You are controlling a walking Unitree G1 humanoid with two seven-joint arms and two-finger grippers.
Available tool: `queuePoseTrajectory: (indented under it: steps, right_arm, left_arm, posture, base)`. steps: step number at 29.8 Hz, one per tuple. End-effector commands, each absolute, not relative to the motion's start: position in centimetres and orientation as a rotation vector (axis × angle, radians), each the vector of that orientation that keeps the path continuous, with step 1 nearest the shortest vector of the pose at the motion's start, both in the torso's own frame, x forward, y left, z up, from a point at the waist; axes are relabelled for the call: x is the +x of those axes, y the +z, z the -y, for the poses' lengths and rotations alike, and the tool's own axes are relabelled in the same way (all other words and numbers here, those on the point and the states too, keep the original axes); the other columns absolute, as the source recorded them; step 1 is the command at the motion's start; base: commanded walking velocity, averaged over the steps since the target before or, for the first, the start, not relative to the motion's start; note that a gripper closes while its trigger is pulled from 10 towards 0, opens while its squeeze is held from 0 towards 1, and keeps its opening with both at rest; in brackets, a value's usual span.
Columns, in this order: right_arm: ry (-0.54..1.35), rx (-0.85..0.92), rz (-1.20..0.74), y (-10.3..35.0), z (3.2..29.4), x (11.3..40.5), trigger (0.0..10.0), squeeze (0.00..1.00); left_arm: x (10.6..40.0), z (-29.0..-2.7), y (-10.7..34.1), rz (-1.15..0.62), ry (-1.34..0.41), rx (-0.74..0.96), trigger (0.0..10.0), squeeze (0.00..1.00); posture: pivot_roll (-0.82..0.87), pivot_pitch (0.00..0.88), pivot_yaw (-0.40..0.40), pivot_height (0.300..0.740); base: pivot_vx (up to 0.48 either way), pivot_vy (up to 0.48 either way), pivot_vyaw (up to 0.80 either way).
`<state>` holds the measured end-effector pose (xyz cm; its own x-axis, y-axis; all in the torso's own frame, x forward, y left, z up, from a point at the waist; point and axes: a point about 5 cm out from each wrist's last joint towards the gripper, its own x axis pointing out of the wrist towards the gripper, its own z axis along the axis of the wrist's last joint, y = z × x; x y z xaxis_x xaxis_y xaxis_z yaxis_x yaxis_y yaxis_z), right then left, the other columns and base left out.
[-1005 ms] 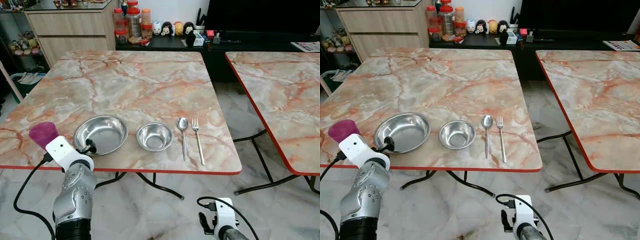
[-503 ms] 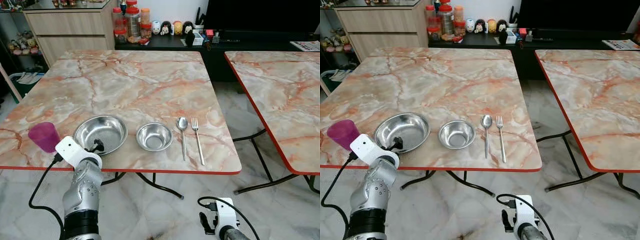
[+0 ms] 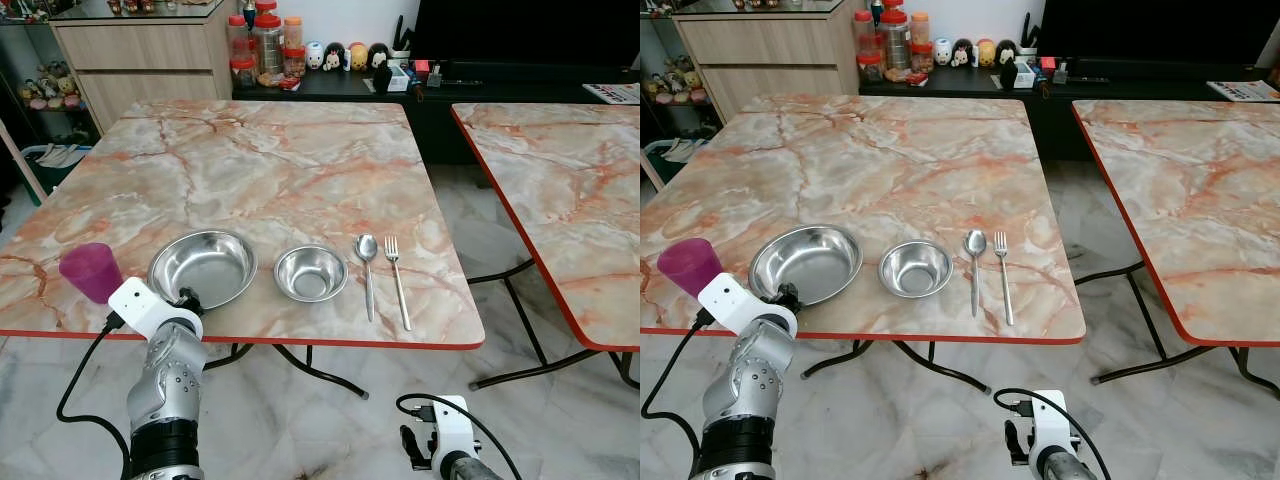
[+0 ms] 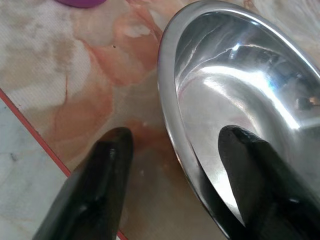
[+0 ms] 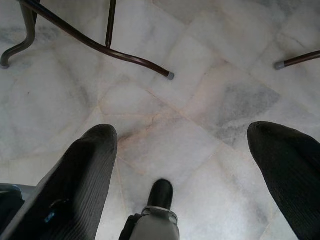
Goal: Setting the table
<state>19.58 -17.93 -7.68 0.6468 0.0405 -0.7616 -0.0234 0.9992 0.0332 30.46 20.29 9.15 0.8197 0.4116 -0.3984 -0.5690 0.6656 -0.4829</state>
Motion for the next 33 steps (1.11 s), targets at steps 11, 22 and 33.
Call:
queuePoseTrajectory:
  steps: [11, 22, 33]
  right_arm:
    - [0.038, 0.027, -0.868, -7.64, 17.61, 19.74, 10.0, 0.0]
    - [0.049, 0.032, -0.87, -7.66, 17.11, 19.83, 10.0, 0.0]
    - [0.056, 0.031, -0.87, -7.63, 16.88, 19.93, 10.0, 0.0]
  left_arm:
    - [30.46, -20.62, 8.87, -0.282, 0.608, -0.692, 0.0, 0.0]
    - [30.18, -21.03, 9.16, -0.269, 0.637, -0.705, 0.0, 0.0]
    - [30.24, -20.91, 9.7, -0.19, 0.621, -0.749, 0.0, 0.0]
  posture:
    - [0.08, 0.0, -0.013, 0.732]
    - [0.1, 0.0, -0.017, 0.732]
    - [0.1, 0.0, -0.02, 0.732]
  base:
    - [0.0, 0.0, 0.0]
    - [0.0, 0.0, 0.0]
    - [0.0, 0.0, 0.0]
